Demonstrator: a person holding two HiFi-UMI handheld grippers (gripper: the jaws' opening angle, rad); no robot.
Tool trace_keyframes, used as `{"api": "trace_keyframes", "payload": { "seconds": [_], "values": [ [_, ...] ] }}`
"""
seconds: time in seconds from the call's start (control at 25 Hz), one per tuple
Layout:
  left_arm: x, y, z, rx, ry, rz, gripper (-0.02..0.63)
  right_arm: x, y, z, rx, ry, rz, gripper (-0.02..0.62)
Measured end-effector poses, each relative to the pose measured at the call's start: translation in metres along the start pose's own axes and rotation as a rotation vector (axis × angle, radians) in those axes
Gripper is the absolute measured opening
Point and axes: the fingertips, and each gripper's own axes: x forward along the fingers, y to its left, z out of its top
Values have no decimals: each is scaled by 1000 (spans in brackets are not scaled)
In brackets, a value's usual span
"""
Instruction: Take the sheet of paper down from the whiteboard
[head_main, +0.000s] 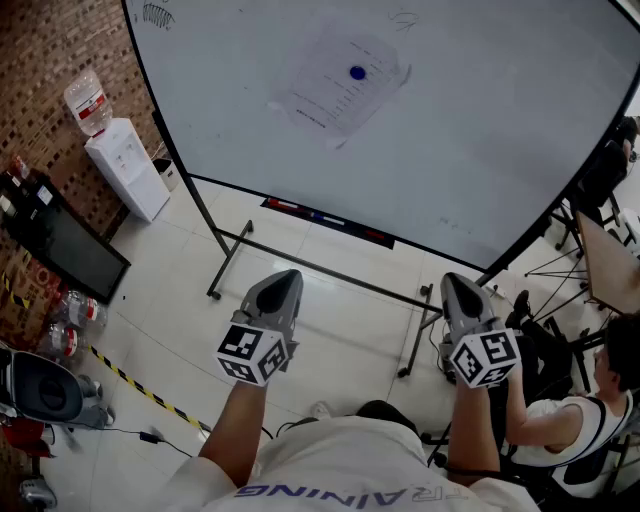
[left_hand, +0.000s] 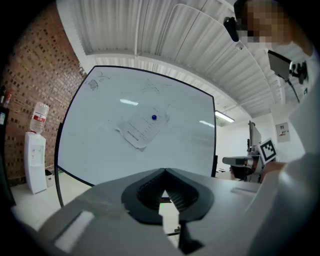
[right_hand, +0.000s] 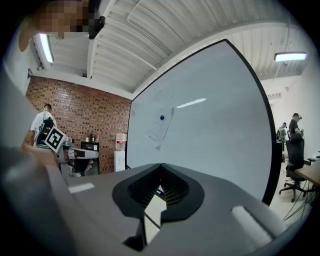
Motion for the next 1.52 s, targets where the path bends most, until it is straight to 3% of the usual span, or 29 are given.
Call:
{"api": "trace_keyframes", "payload": {
  "seconds": [0.48, 0.96, 1.28, 1.52],
  "values": [
    [24, 36, 12, 1, -19, 9, 6, 54, 0, 26, -36, -35, 51, 7],
    [135, 79, 58, 57, -57, 20, 6, 152, -48, 87, -71, -133, 116, 6],
    [205, 77, 117, 203, -112, -21, 6, 179, -64, 120, -89, -184, 150, 6],
    [230, 86, 157, 253, -168, -85, 6, 195, -71, 138, -99, -211, 83, 7]
  ]
}}
